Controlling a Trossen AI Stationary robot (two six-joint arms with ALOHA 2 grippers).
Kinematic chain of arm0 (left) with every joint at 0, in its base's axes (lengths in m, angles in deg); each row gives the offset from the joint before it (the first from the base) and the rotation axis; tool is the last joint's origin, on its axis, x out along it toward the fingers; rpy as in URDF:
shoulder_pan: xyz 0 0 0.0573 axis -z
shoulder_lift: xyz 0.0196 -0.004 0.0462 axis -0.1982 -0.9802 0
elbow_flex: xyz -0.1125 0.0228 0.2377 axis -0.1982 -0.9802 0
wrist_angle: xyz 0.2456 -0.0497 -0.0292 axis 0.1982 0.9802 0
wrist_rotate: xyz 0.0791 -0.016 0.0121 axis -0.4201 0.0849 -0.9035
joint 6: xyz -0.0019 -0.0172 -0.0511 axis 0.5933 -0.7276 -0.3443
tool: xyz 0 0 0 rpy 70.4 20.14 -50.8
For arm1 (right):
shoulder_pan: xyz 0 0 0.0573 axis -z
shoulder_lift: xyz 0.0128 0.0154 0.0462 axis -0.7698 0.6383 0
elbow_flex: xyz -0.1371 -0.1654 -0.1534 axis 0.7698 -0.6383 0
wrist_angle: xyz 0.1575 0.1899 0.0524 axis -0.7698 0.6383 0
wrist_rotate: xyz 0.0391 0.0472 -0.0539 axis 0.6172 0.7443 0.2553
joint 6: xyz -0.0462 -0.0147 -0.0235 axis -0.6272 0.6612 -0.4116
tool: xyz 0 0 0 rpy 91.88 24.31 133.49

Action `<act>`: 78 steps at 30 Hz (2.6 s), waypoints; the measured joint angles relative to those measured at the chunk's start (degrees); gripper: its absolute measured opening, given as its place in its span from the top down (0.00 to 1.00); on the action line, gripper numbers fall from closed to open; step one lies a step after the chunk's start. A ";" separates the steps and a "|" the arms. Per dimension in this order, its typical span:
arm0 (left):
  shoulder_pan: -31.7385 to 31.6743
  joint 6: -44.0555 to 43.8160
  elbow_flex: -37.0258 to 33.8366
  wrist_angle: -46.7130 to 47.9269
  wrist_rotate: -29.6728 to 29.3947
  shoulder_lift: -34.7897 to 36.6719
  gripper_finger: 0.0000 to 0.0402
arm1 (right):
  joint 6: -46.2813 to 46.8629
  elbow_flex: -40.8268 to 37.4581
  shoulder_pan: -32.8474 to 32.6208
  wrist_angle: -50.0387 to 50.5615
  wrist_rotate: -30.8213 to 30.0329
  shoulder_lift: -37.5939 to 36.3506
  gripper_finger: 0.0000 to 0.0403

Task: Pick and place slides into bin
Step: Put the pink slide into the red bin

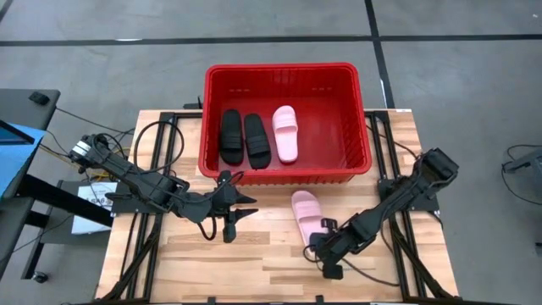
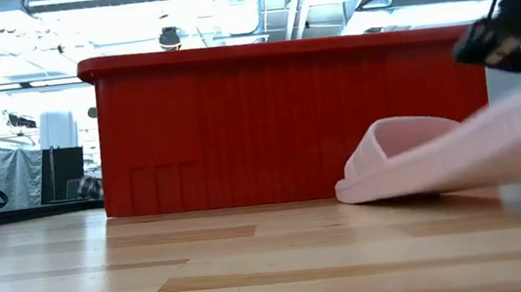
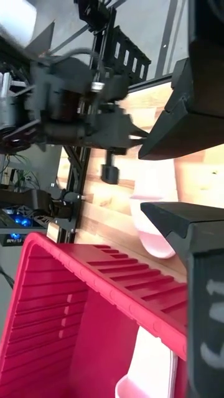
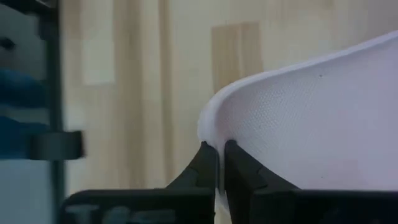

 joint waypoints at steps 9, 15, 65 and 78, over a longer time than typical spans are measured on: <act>0.02 -0.02 0.00 0.78 0.44 -0.09 0.73 | -0.09 5.15 -1.68 4.21 3.27 -8.02 1.00; 0.02 -0.32 0.02 1.08 0.49 -0.15 0.73 | -2.25 14.04 -2.70 9.27 4.58 -10.39 1.00; 1.33 -9.66 0.02 9.65 -9.14 -0.13 0.73 | -34.71 63.95 22.66 53.74 -19.20 -8.69 1.00; -3.63 -8.55 0.02 14.90 -9.83 -0.13 0.73 | -50.94 63.56 44.06 55.32 -6.37 -9.51 1.00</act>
